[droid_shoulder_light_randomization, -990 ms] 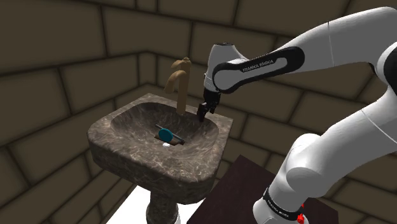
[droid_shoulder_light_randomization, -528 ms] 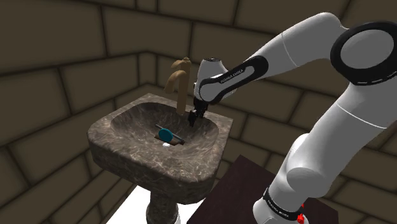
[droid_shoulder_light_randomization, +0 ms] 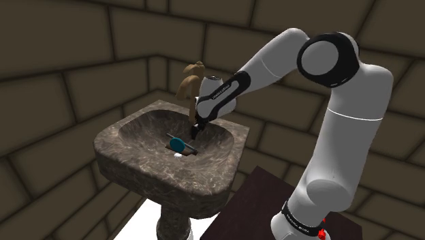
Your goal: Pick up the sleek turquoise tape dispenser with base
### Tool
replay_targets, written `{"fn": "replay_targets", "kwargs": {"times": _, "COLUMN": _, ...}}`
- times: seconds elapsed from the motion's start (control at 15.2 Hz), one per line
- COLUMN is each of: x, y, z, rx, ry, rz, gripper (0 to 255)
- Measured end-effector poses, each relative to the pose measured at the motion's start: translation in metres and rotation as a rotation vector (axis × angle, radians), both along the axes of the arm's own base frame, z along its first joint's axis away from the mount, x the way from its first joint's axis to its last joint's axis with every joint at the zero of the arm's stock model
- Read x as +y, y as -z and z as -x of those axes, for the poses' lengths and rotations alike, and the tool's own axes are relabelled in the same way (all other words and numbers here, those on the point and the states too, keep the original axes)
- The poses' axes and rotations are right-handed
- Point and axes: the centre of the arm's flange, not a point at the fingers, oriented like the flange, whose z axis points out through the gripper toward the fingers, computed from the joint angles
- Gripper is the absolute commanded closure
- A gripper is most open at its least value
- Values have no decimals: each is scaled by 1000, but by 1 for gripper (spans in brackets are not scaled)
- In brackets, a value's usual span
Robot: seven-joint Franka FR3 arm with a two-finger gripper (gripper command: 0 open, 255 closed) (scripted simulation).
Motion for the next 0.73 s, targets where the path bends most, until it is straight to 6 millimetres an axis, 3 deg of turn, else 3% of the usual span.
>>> {"fn": "replay_targets", "kwargs": {"times": 0.46, "x": 2, "y": 61, "z": -68, "rx": -37, "ry": -83, "rz": -7, "gripper": 0}}
{"fn": "replay_targets", "kwargs": {"times": 0.73, "x": 1, "y": 78, "z": -98, "rx": -145, "ry": -114, "rz": 9, "gripper": 0}}
